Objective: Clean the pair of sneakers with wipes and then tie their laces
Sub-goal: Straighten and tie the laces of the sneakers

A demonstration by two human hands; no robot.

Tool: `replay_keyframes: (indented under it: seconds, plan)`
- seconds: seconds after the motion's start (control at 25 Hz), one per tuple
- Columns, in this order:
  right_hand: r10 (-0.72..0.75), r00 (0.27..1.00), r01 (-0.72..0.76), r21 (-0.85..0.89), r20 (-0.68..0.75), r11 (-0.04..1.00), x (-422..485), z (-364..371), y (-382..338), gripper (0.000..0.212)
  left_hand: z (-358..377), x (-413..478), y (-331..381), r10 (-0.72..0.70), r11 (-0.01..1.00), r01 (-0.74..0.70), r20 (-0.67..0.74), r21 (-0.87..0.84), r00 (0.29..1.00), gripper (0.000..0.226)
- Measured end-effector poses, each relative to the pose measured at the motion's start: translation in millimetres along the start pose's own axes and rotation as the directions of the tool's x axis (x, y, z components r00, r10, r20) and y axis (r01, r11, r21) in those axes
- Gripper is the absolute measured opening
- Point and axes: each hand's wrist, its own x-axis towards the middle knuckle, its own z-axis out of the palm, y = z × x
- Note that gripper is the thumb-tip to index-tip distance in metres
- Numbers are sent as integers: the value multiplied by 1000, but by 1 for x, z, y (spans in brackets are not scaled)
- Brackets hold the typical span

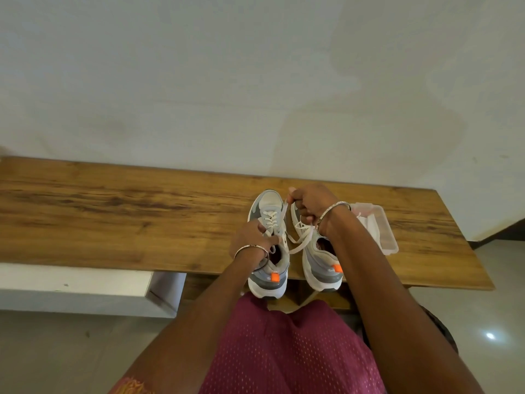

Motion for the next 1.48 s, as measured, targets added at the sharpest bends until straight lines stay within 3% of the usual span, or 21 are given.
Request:
replay_keyframes:
  seconds: [0.16,0.32,0.48,0.64,0.8,0.96,1.08,1.2,1.36,1.48]
  plan:
    - [-26,1000,26,30,-11,999,-10,-2,6,27,0,1,1,-5,1000,4,36,21,999,39]
    - [-77,997,77,-83,-7,994,-26,-9,-4,30,-15,1,10,84,992,-93,106,82,991,48]
    - [-204,978,189,-237,-38,953,-40,-22,-21,30,-66,1,33,207,974,-198,82,-107,975,10]
    - [-318,945,276,-336,-78,901,-60,-27,-33,18,-126,-35,61,269,877,-165,176,-452,947,18]
    - [-390,917,387,-52,-81,921,-80,-26,-41,13,-170,-76,81,362,685,-115,200,-720,910,19]
    - [-495,866,500,191,-78,845,-97,-28,-43,23,-200,-103,88,515,516,-170,146,-839,845,27]
    - [-497,867,470,397,-39,789,-105,-27,-42,29,-209,-117,86,593,463,-329,13,-823,805,39]
    - [-519,854,440,485,33,755,-109,-25,-38,36,-207,-125,87,562,476,-524,-213,-707,799,27]
    - [-627,778,598,346,-34,723,-109,-23,-26,25,-211,-135,93,507,555,-677,-449,-483,736,19]
    - [-673,735,678,138,-84,722,-109,-26,-25,26,-215,-137,99,557,618,-755,-555,-219,617,27]
